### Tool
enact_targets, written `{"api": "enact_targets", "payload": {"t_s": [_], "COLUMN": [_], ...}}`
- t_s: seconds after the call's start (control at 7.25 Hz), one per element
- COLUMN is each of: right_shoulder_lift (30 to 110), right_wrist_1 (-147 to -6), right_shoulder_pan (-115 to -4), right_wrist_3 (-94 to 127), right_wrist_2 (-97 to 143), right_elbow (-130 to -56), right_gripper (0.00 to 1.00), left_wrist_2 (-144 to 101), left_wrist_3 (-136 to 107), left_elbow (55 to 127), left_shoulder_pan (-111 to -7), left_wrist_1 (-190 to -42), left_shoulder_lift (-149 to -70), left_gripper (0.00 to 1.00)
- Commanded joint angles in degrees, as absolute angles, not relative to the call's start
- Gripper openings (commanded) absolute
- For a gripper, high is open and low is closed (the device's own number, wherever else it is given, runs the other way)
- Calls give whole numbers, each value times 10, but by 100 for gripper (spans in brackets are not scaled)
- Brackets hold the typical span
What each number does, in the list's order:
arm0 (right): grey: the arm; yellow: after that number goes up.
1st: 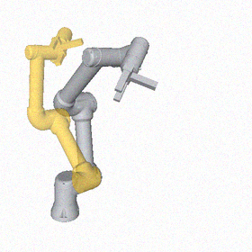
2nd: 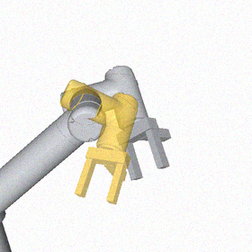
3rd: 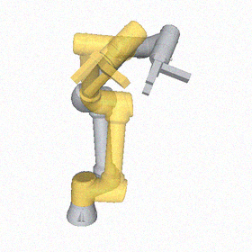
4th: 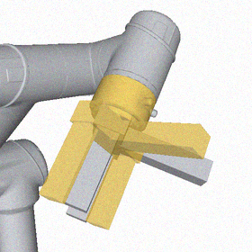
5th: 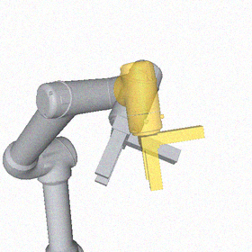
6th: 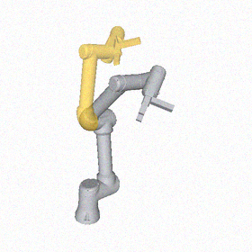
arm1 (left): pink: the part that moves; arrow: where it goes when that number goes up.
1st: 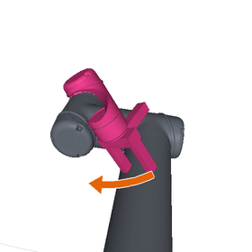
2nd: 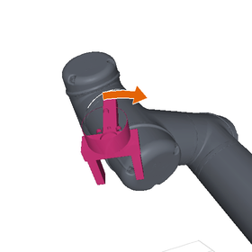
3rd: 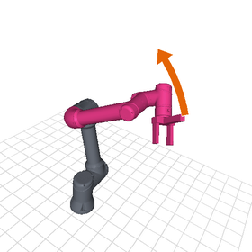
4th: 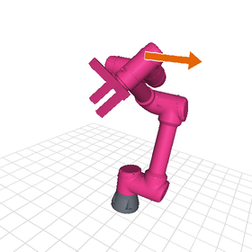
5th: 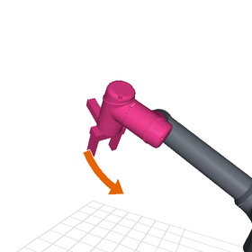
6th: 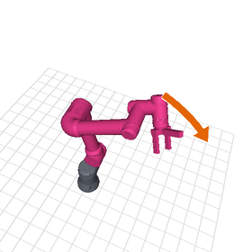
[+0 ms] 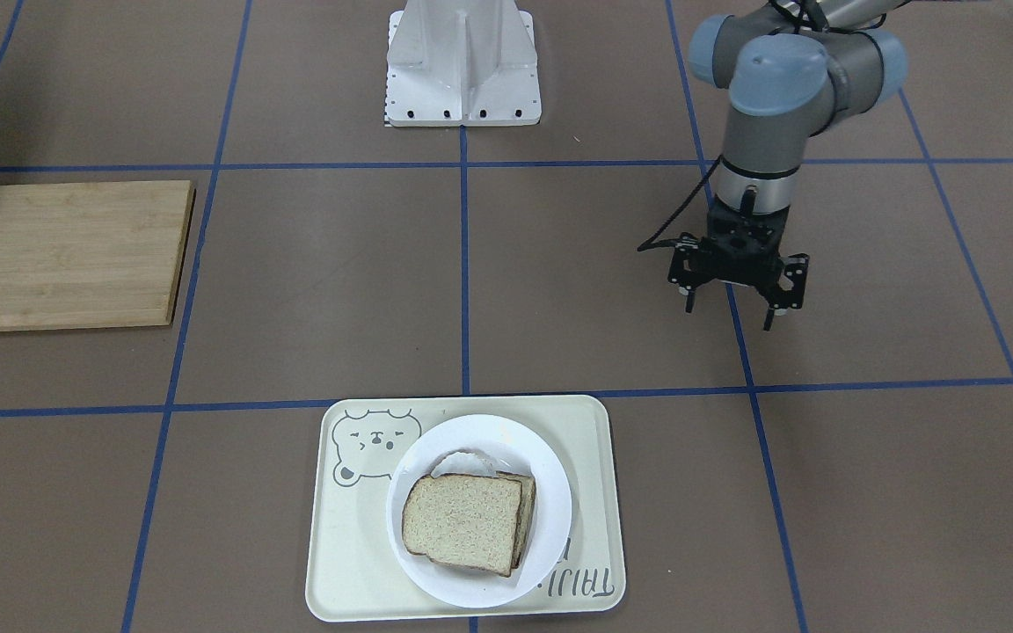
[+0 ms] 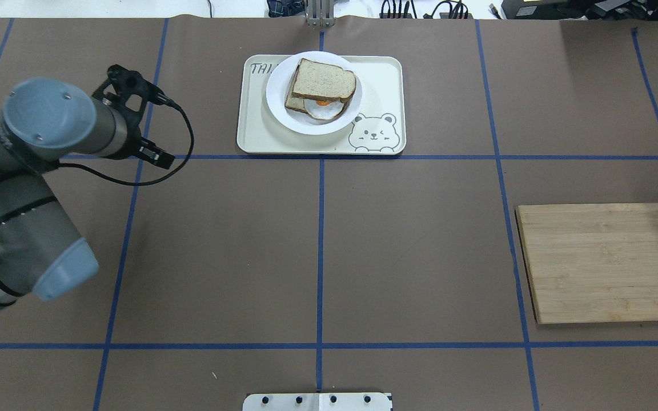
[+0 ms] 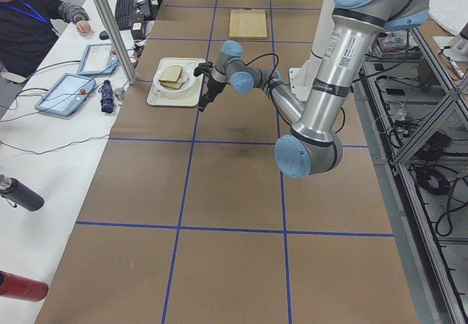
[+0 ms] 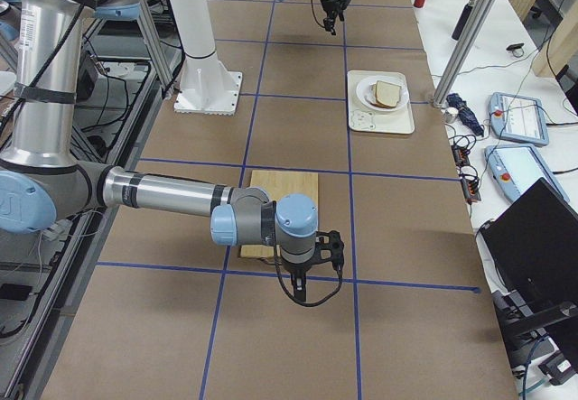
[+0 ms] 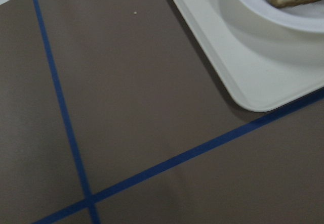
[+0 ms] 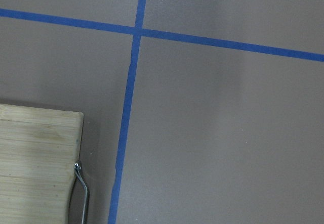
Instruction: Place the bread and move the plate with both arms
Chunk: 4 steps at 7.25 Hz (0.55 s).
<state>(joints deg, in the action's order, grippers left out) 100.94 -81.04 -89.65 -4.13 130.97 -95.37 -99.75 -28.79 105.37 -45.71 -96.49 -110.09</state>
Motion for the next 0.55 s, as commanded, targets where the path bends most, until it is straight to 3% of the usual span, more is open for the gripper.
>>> {"api": "enact_targets", "payload": {"t_s": [0.0,0.41], "right_shoulder_lift": [1011,1013], "right_wrist_1": [-809,-809], "right_shoulder_pan": [-896,-896], "right_wrist_3": [-41,-42], "right_wrist_2": [1311,1313], "right_elbow": [-950,-949], "right_gripper": [100,100], "left_wrist_2": [-1157,-1171], "left_wrist_3": [-245,-242], "left_elbow": [1030,1012], "left_shoulder_pan": [-573,-636], "left_wrist_1": [-954,-962], "left_shoulder_lift": [-1055,-974], "left_gripper": [98,98]}}
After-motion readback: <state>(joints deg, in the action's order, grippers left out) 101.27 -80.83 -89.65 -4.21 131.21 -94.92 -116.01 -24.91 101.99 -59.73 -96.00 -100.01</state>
